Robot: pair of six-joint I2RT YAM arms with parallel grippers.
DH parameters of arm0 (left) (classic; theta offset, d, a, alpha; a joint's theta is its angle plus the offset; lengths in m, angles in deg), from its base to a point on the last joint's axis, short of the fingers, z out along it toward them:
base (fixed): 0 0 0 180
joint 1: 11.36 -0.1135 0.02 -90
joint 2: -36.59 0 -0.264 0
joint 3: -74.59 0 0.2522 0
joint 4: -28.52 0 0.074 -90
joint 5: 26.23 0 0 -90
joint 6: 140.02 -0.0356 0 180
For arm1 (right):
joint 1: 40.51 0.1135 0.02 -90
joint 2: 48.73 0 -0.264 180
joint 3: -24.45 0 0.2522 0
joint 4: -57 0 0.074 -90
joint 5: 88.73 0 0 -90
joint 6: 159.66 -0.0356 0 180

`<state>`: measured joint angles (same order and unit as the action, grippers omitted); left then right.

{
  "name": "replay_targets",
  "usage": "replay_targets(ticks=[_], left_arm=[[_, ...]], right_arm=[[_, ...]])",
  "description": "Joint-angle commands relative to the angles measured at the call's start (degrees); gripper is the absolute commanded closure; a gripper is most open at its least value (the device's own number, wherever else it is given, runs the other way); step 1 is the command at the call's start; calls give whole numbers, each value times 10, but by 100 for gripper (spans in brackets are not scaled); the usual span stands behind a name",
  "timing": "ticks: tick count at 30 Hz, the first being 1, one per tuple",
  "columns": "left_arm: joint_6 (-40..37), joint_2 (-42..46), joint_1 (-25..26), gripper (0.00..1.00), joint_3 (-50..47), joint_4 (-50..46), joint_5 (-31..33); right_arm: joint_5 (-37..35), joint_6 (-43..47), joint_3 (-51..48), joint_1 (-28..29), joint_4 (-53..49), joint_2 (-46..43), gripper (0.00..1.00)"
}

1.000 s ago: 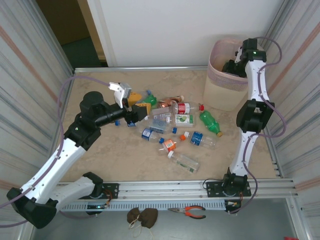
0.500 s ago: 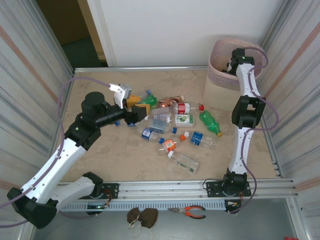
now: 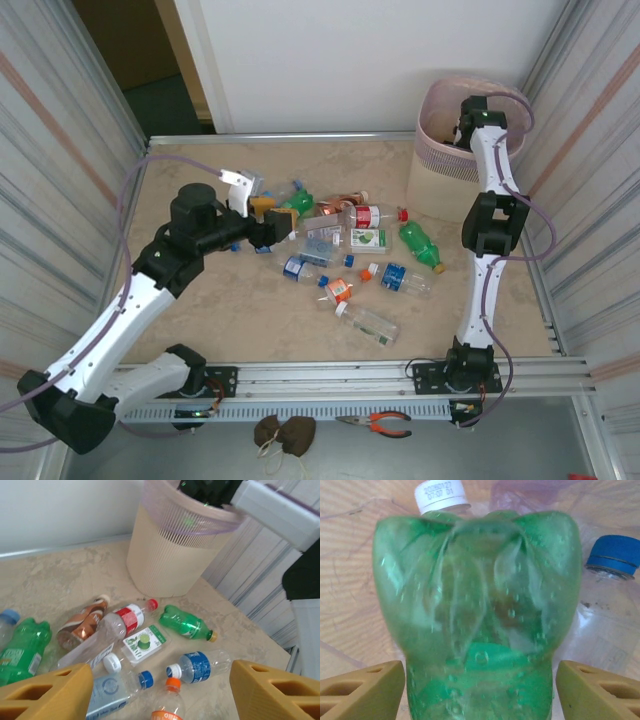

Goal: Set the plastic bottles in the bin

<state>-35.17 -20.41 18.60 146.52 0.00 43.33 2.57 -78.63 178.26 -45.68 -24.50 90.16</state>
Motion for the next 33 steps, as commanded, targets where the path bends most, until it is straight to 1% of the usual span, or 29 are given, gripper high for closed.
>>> replay_targets(ticks=[1, 5, 8, 11, 13, 16, 19, 23, 25, 28, 30, 33], left_arm=[[28, -7, -6, 28, 0, -35, 44], [89, -19, -22, 28, 0, -71, 94], [152, -26, -51, 28, -18, -70, 95], [208, -32, -81, 31, -42, -56, 85], [246, -36, -97, 32, -51, -57, 90], [281, -44, -118, 32, -57, -64, 93], [317, -46, -124, 32, -65, -66, 117], [397, -60, -130, 33, -70, -90, 162], [437, -72, -139, 34, -71, -106, 166], [498, -93, -154, 38, -72, -129, 165], [553, -104, -163, 37, -76, -147, 165], [619, -116, -173, 39, -90, -147, 160]], right_arm=[[-8, 6, 18, 2, -23, -44, 20], [-1, 4, 17, 2, -24, -74, 20], [4, 3, 17, 2, -24, -96, 19], [7, 0, 18, 2, -23, -118, 20], [9, 0, 17, 2, -21, -132, 19], [12, -2, 18, 5, -20, -154, 20], [12, -3, 18, 9, -21, -176, 20], [11, -7, 17, 18, -22, -204, 20], [9, -6, 15, 27, -23, -220, 20], [0, -3, 13, 44, -23, -242, 20], [-7, -2, 13, 53, -23, -256, 20], [-11, 0, 8, 64, -24, -276, 20]])
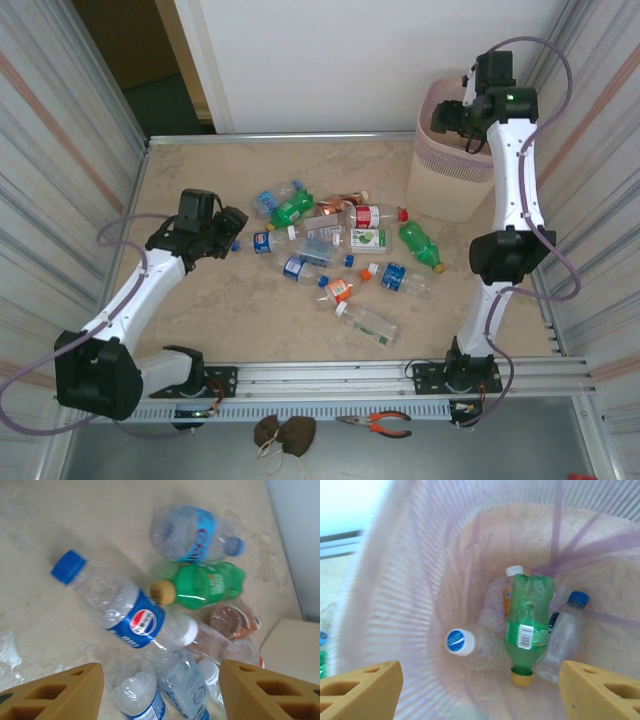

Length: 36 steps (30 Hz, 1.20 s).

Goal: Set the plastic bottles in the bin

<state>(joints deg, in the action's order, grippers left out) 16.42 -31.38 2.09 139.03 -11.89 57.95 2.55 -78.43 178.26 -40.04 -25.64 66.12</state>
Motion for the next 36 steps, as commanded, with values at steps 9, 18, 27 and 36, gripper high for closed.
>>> replay_targets(ticks=[9, 18, 27, 36], left_arm=[[232, -52, -74, 42, -72, 63, -40], [244, -184, -145, 40, -39, 134, -173], [253, -271, -150, 41, 13, 114, -213], [258, -297, -163, 47, 25, 89, -203]], right_arm=[[-11, -2, -53, 28, 15, -106, 20], [-11, 6, -58, 36, 10, -120, 20], [-16, 13, -62, 40, 10, -128, 21], [-21, 20, -71, 40, 11, -139, 23]])
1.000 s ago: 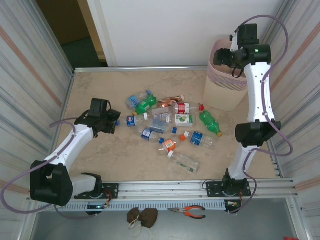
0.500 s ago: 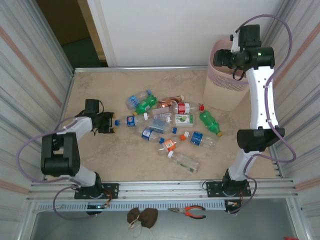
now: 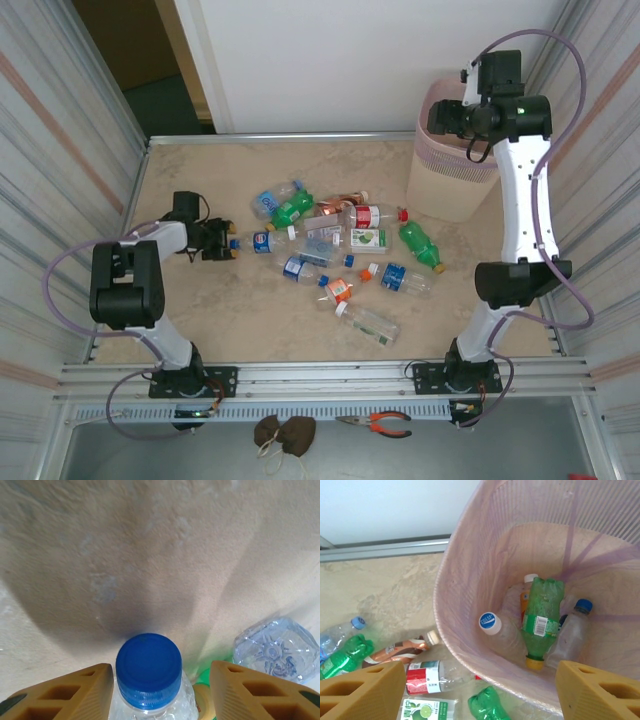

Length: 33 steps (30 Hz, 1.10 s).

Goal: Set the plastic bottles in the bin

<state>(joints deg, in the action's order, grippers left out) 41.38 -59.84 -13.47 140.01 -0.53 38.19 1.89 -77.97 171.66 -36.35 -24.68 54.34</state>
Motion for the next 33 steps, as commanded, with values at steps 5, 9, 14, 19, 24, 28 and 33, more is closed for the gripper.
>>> replay_targets(ticks=[5, 9, 14, 19, 24, 28, 33], left_arm=[[2, -34, -8, 49, 29, -31, -12], [-9, -50, -8, 51, 42, -43, -17], [-8, -52, -8, 55, 38, -54, -12], [-10, -49, -8, 63, 36, -53, -13], [-12, -34, -9, 69, 35, -57, -7], [-13, -15, -12, 75, 32, -62, -5], [-20, 26, -21, 79, 18, -62, -6]], right_arm=[[-19, 17, -10, 3, 3, -27, 23], [-20, 18, -17, 3, 4, -31, 24], [-20, 16, -24, 3, 5, -35, 24], [-20, 16, -24, 5, 7, -39, 25], [-21, 16, -24, 5, 8, -42, 25], [-22, 17, -24, 6, 8, -46, 25], [-22, 16, -24, 8, 9, -50, 25]])
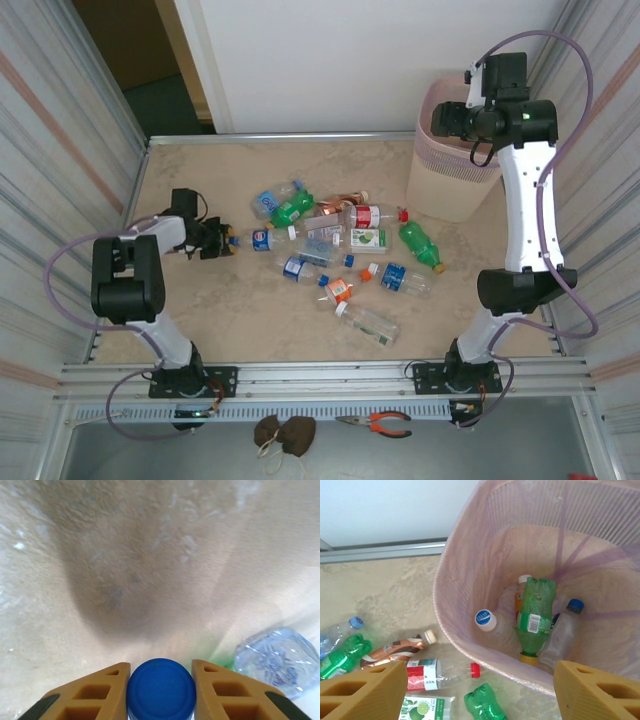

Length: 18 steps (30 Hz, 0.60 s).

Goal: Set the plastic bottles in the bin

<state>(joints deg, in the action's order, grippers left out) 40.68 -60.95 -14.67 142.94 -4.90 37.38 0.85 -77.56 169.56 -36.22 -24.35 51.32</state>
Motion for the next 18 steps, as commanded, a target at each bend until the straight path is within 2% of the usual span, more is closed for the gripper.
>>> replay_targets(ticks=[1, 10, 14, 18], left_arm=[[-15, 48, -11, 80, -14, -18, 5], [-77, 165, -25, 91, -14, -35, 44], [-143, 216, -25, 92, -7, 2, 59], [-217, 252, -25, 100, 20, 15, 69]], right_arm=[[-12, 12, -3, 6, 7, -21, 25], [17, 10, -38, 14, 36, -44, 25], [64, 7, -94, 15, 79, -73, 25], [126, 6, -164, 17, 145, -110, 25]])
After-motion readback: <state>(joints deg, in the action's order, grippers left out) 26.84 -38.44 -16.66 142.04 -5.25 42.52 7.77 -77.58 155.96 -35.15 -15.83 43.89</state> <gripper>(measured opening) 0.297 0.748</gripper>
